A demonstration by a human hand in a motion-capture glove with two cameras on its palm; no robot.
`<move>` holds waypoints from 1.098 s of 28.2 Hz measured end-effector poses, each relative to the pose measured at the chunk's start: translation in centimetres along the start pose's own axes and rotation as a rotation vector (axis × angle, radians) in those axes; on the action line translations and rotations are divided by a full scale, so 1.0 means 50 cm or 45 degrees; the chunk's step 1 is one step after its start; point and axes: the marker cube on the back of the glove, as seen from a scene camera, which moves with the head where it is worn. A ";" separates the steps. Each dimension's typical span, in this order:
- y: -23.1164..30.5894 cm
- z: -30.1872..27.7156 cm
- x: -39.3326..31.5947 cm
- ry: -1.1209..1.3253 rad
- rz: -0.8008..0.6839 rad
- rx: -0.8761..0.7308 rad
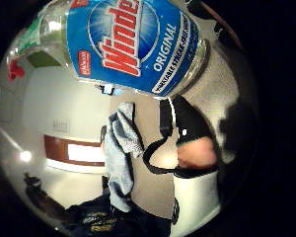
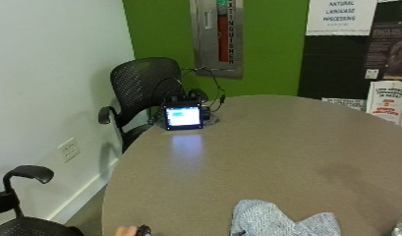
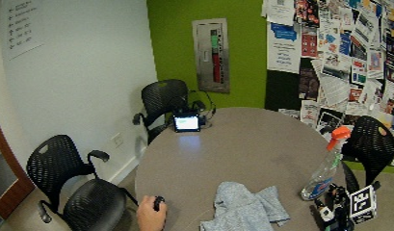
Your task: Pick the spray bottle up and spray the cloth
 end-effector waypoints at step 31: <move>-0.004 0.026 -0.047 -0.054 -0.016 -0.109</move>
